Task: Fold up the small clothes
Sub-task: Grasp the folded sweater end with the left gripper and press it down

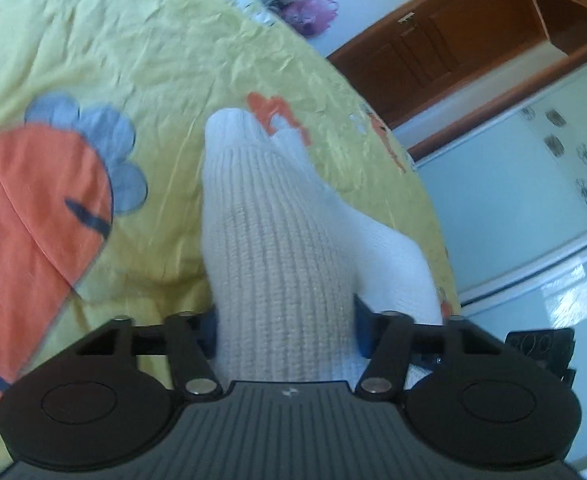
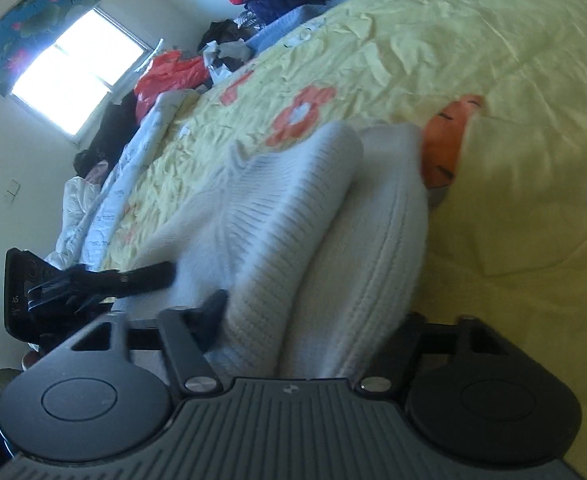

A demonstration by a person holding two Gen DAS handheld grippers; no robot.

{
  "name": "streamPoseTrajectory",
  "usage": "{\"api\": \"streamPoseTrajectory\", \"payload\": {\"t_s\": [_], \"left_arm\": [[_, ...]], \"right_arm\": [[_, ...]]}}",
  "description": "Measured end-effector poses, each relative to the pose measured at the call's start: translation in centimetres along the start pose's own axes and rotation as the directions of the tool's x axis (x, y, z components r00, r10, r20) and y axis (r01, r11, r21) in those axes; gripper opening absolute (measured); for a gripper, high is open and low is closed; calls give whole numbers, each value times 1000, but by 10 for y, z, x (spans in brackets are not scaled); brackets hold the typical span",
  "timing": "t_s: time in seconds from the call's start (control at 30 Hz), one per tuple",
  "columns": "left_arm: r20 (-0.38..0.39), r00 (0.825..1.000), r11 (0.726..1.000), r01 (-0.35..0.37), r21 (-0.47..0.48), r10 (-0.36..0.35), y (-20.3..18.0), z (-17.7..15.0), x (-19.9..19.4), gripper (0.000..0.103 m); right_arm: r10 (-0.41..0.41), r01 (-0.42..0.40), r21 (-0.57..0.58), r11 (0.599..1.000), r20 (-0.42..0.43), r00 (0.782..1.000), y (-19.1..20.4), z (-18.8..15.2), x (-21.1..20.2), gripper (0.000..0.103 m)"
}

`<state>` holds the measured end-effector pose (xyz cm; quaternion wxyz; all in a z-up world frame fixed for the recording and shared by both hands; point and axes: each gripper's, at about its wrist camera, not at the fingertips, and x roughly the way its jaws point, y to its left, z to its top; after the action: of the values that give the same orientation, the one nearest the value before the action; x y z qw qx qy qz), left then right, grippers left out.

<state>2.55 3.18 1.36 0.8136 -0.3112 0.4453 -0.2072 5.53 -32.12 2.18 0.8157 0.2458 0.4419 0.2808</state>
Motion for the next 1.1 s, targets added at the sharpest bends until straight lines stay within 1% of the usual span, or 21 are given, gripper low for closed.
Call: {"api": "streamPoseTrajectory", "payload": {"t_s": [0.07, 0.13, 0.17, 0.23, 0.3, 0.33, 0.37, 0.4, 0.43, 0.5, 0.57, 0.6, 0.67, 0.73, 0.77, 0.8, 0.9, 0.97, 1.0, 1.03, 1.1], "left_arm": [[22, 1000, 1000, -7, 27, 7, -9, 12, -17, 54], [68, 997, 996, -30, 80, 25, -14, 33, -31, 54], [85, 995, 994, -51, 97, 43, -11, 44, -33, 54], [96, 992, 992, -94, 83, 86, 0, 61, -42, 56], [82, 986, 985, -151, 79, 144, 19, 75, -31, 60], [54, 983, 982, -179, 54, 176, 32, 77, -26, 65], [35, 983, 984, -179, 17, 178, 47, 77, -21, 69], [40, 990, 991, -133, -29, 134, 59, 77, -21, 71], [52, 995, 993, -82, -80, 86, 69, 72, -30, 70], [104, 994, 993, -19, -113, 31, 75, 59, -54, 70], [143, 989, 991, 61, -120, -44, 82, 40, -76, 78], [147, 986, 988, 96, -123, -77, 85, 32, -82, 83], [133, 986, 986, 120, -112, -105, 85, 17, -88, 83], [113, 990, 992, 91, -84, -81, 82, 10, -82, 84], [98, 993, 993, 76, -87, -68, 81, 8, -77, 84], [82, 995, 994, 64, -91, -57, 77, 8, -74, 84], [72, 997, 999, 28, -41, -25, 61, 8, -69, 84], [65, 997, 1000, -30, 9, 29, 53, 6, -69, 69], [58, 997, 998, -56, 22, 55, 51, 6, -69, 61], [59, 997, 998, -54, 26, 53, 50, 4, -73, 55], [57, 996, 997, -64, 36, 62, 41, 3, -79, 51]], "right_arm": [[43, -43, -10, 999, 20, 999, 16, 4, -3, 51], [76, -75, -39, 996, 30, 997, 36, 12, 6, 51], [86, -84, -49, 995, 35, 996, 43, 17, 13, 51], [103, -102, -36, 994, 32, 994, 48, 32, 37, 51], [90, -91, 6, 996, 22, 996, 45, 45, 65, 50], [63, -64, 16, 998, 15, 998, 40, 48, 80, 53], [30, -30, 34, 999, 13, 999, 34, 49, 90, 70], [8, -9, 65, 998, 11, 1000, 29, 49, 95, 78], [16, -18, 99, 995, 18, 1000, 24, 46, 95, 86], [44, -47, 116, 992, 31, 999, 25, 37, 83, 88], [68, -70, 86, 994, 22, 997, 28, 26, 66, 97], [70, -71, 69, 995, 19, 997, 29, 20, 57, 98], [89, -89, 56, 995, -13, 996, 31, 8, 47, 101], [90, -87, 52, 995, -68, 994, 32, -2, 50, 100], [91, -86, 55, 995, -88, 992, 34, -6, 55, 93], [92, -86, 59, 995, -104, 990, 36, -10, 59, 91], [47, -49, -24, 999, -97, 994, 50, -14, 63, 87], [37, -43, -51, 998, -107, 994, 53, -13, 61, 73], [43, -49, -49, 998, -106, 993, 52, -12, 58, 69], [55, -60, -48, 997, -100, 993, 51, -12, 52, 63], [60, -66, -60, 996, -85, 995, 56, -12, 40, 59]]}}
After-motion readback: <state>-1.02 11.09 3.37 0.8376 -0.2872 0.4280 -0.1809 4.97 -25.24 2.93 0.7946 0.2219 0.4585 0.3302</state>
